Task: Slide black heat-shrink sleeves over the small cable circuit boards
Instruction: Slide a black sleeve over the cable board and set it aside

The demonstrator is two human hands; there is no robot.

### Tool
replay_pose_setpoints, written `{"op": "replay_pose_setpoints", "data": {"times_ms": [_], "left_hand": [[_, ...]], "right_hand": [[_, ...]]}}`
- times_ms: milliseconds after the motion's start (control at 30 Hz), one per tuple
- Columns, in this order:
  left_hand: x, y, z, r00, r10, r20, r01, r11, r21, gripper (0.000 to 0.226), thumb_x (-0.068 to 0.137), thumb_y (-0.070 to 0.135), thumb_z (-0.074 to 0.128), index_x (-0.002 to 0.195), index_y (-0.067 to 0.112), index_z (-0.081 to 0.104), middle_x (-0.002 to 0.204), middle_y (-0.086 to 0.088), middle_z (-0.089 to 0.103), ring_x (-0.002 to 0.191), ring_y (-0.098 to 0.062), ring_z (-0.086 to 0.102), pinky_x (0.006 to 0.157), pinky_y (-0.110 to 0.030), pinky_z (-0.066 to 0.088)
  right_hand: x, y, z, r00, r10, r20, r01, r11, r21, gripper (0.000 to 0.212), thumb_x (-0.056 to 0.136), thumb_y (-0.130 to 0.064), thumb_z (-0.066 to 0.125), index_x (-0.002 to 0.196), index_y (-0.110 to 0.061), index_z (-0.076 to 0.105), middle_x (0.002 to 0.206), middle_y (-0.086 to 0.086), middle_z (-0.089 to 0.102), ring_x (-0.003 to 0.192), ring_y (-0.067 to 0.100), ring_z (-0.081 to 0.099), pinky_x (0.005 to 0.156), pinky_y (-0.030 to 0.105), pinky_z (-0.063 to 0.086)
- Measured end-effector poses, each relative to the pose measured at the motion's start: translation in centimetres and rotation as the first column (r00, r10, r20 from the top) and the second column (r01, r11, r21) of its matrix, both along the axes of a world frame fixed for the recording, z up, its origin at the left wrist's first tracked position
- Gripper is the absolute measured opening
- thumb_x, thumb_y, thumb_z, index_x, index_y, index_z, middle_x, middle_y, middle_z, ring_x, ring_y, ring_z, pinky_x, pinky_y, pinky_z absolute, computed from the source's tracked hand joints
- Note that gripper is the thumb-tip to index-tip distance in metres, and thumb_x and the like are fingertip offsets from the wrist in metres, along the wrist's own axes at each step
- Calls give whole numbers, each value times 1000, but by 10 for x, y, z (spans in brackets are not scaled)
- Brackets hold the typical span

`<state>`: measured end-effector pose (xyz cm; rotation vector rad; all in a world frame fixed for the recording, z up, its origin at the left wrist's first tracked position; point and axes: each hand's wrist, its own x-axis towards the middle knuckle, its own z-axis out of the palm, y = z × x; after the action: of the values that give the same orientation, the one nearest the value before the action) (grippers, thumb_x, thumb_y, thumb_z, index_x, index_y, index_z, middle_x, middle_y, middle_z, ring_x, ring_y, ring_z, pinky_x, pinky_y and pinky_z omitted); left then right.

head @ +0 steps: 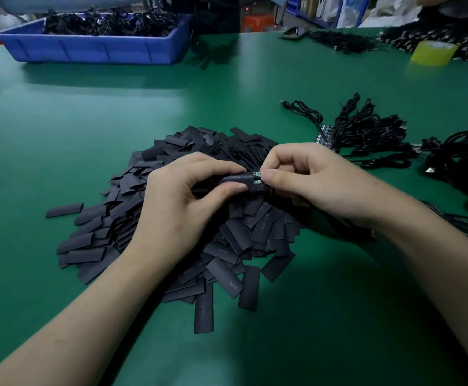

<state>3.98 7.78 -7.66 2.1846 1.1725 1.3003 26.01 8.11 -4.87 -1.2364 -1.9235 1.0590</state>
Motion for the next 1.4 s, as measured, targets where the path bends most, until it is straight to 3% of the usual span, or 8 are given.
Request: {"op": "replay_pose_setpoints", "data": {"times_ms": [233,367,600,700,1000,1400], "left_hand": [[0,-2,1,999,-13,-45,14,1000,25,18,88,25,78,106,21,78,95,9,71,91,-8,66,81,-11,43],[1,-3,2,998,-1,-61,4,999,49,19,88,24,79,106,19,79,96,8,71,91,-6,66,82,-12,45],[2,-3,2,998,56,-39,-53,997,63,18,88,22,79,105,19,79,95,11,71,91,-2,65,85,-15,47],[1,-4,2,997,67,-42,-63,995,74,18,88,21,79,105,18,79,95,9,70,90,0,64,85,-14,46],[3,-7,4,995,60,-75,-53,994,99,19,87,20,80,105,14,79,95,4,71,88,-6,65,84,-13,46],[2,-5,3,995,35,-98,-26,995,95,18,87,20,80,103,14,80,96,5,71,89,-1,64,83,-11,44]], "right_hand": [[-3,0,-2,1000,2,7,-2,1000,-17,19,101,-17,60,83,-19,65,61,-6,47,59,16,34,54,32,26],[-4,0,-4,1000,0,-1,0,1000,-25,17,101,-16,60,85,-19,66,59,-12,52,56,8,38,54,25,30],[1,0,3,998,-43,-41,42,999,-30,17,100,-16,62,84,-15,68,64,0,67,59,15,52,58,26,41],[-1,-1,3,999,-40,-24,39,998,-40,19,100,-15,62,81,-17,67,62,-2,66,60,18,50,61,32,38],[-4,-3,1,999,-15,-36,12,998,-66,18,99,-15,63,82,-16,66,61,-3,61,62,19,44,60,34,31],[-7,-5,4,999,6,-45,-10,995,-95,20,99,-11,62,79,-15,65,59,-1,59,61,20,44,59,32,34]]}}
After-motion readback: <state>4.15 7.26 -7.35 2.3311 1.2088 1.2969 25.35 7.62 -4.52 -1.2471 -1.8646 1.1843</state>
